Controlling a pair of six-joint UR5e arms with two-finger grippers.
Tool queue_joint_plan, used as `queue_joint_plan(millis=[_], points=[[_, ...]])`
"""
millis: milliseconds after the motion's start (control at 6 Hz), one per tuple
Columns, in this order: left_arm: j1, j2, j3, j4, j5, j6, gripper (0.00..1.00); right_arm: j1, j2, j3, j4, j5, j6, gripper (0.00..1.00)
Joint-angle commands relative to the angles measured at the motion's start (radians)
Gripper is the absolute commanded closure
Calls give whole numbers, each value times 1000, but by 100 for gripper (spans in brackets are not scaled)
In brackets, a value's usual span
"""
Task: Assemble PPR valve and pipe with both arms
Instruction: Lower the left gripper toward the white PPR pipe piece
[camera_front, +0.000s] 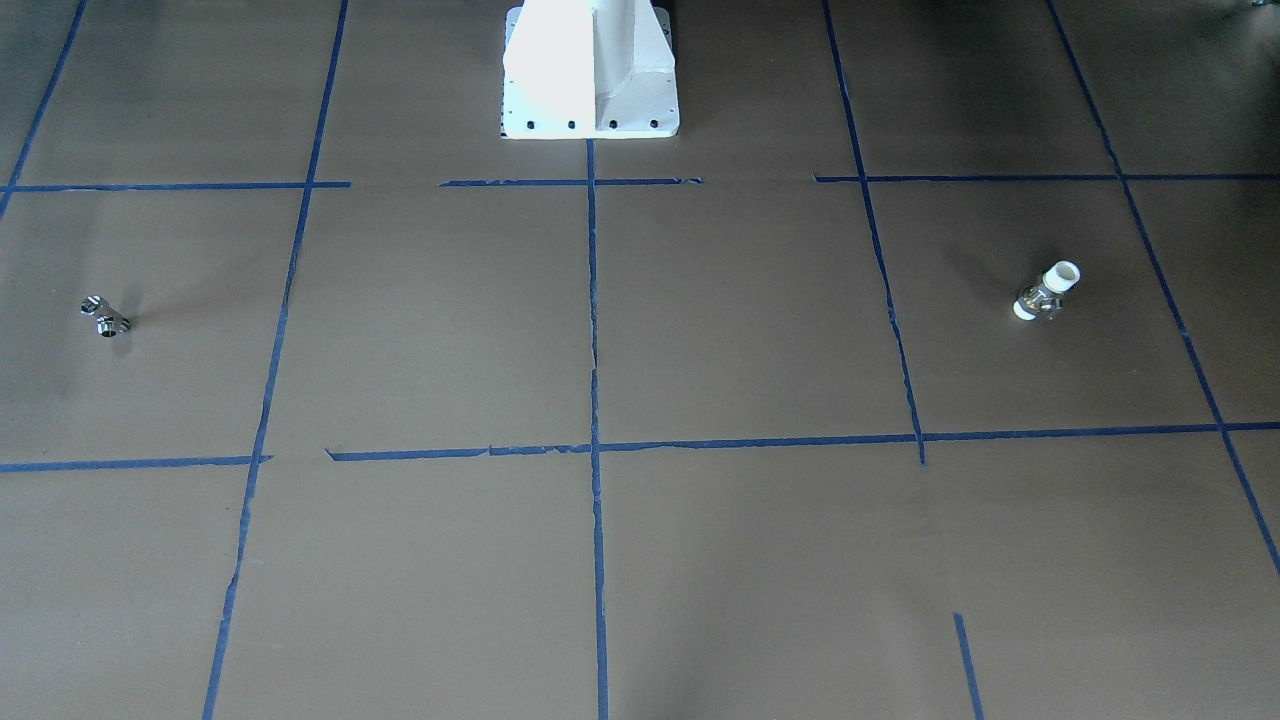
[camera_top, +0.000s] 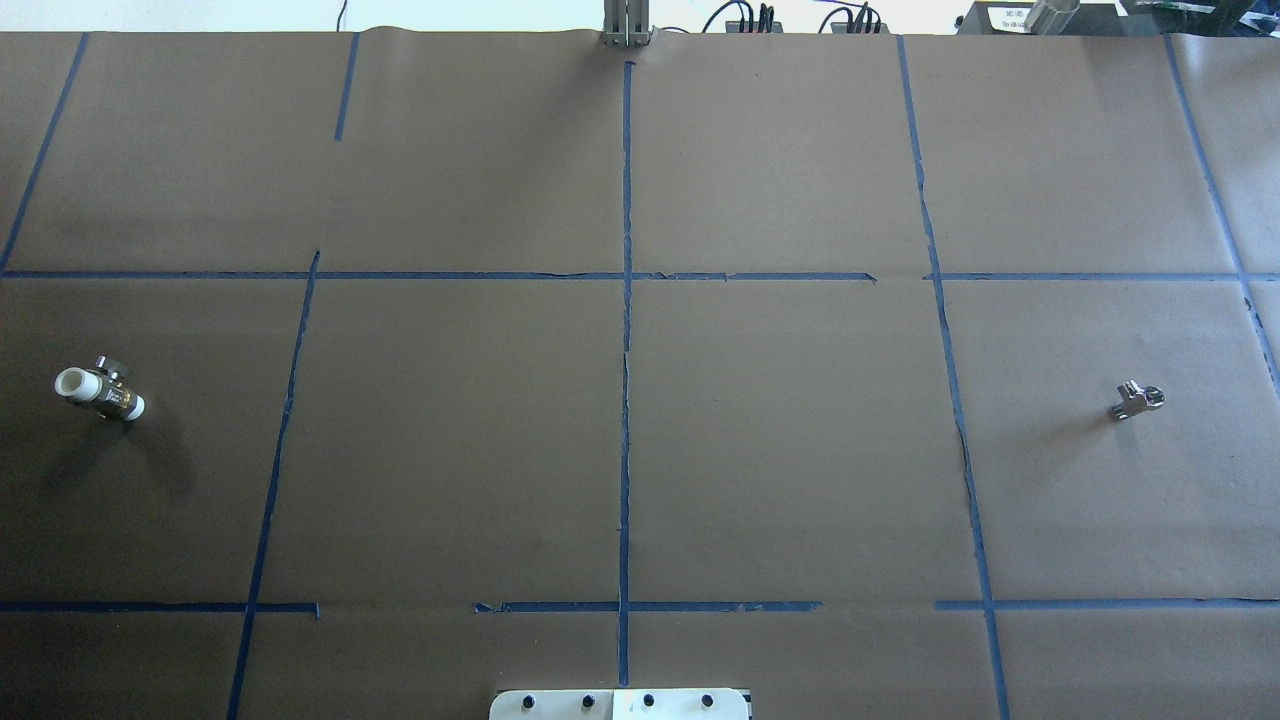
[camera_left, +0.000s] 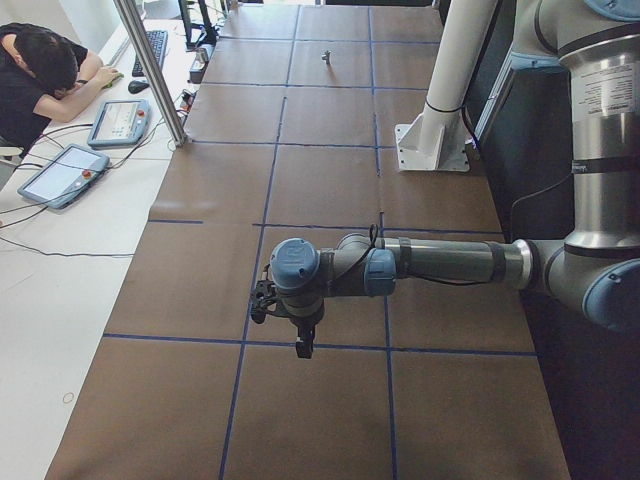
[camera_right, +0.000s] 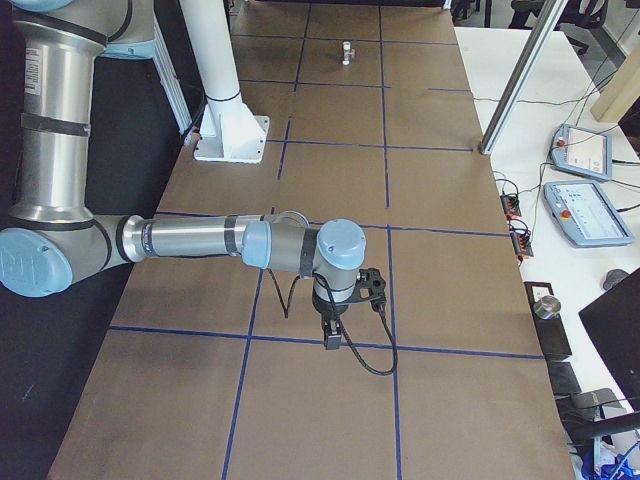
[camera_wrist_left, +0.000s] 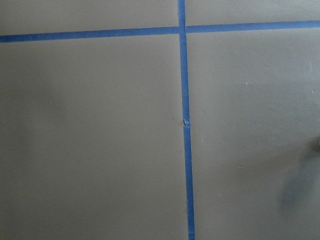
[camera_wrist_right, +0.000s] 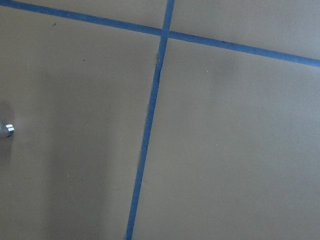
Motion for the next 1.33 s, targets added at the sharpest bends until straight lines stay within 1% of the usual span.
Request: queue_joint_plan(millis=[0, 167, 333, 500, 667, 833, 1000, 1167], points=[[2, -69, -14, -3, 0, -1, 0, 0, 3, 7, 32, -1, 12, 0], [2, -94, -25, -3, 0, -3, 0, -2, 3, 7, 90, 1, 9, 0], [2, -94, -30, -9, -4, -1, 0, 0, 3, -5, 121, 4, 22, 0], [2, -88, -25, -62, -6, 9, 0, 0, 0, -14, 129, 4, 37, 0], [9, -88, -11, -160, -7, -4, 0, -2, 3, -11, 127, 16, 45, 0], [81, -86, -14, -168, -7, -26, 0, -3, 20, -13, 129, 33, 45, 0], [145, -83, -36, -197, -4, -170, 0, -5, 20, -13, 129, 33, 42, 0], [226, -60, -48, -320, 2, -337, 0, -5, 20, -14, 129, 33, 43, 0]])
